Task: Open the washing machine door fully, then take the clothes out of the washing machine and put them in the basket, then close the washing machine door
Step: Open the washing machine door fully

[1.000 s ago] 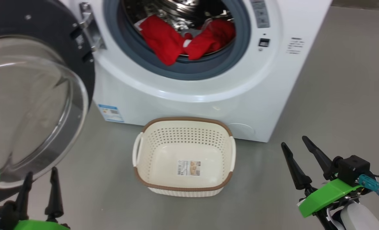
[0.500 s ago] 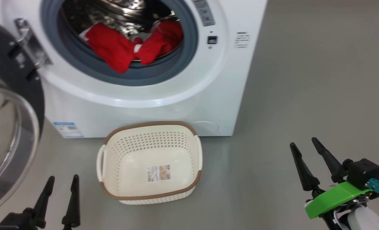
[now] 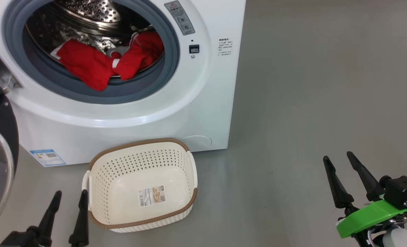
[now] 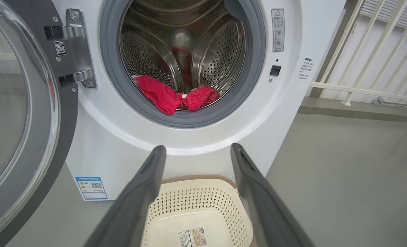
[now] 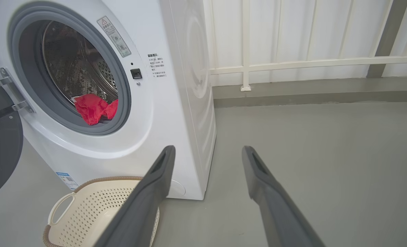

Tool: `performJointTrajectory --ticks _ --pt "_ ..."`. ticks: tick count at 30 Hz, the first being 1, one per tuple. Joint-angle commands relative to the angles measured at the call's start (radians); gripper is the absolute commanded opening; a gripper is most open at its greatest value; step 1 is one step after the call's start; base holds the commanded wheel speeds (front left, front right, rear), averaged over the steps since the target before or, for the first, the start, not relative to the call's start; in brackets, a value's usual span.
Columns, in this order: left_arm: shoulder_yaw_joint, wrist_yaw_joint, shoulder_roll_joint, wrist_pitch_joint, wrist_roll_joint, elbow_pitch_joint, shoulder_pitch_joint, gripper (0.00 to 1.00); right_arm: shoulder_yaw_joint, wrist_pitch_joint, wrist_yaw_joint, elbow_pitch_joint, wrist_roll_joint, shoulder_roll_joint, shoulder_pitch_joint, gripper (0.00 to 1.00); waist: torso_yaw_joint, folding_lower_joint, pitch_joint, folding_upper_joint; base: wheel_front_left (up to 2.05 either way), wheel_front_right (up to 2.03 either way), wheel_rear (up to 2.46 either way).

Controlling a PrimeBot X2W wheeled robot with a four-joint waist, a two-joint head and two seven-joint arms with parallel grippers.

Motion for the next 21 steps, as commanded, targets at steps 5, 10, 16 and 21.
performJointTrajectory --ticks 5,10,16,21 --pt "0.049 -0.003 0.017 -0.012 0.009 -0.025 -0.009 1.00 0.010 -0.012 0.002 -0.031 -0.021 -0.012 0.003 1.00 0.001 0.0000 -0.003 0.0000 0.00 0.00 0.00" --pt "0.051 -0.003 0.013 -0.012 0.014 -0.025 -0.013 1.00 0.009 -0.012 0.002 -0.033 -0.023 -0.010 0.004 1.00 0.008 0.0000 -0.003 0.0000 0.00 0.00 0.00" --pt "0.057 -0.003 0.011 -0.012 0.017 -0.028 -0.012 1.00 0.014 -0.012 0.002 -0.034 -0.025 -0.010 0.002 1.00 0.011 0.0000 -0.004 0.0000 0.00 0.00 0.00" --pt "0.064 -0.003 0.006 -0.012 0.017 -0.028 -0.013 1.00 0.015 -0.012 0.002 -0.035 -0.024 -0.012 0.000 1.00 0.011 0.0000 -0.001 0.0000 0.00 0.00 0.00"
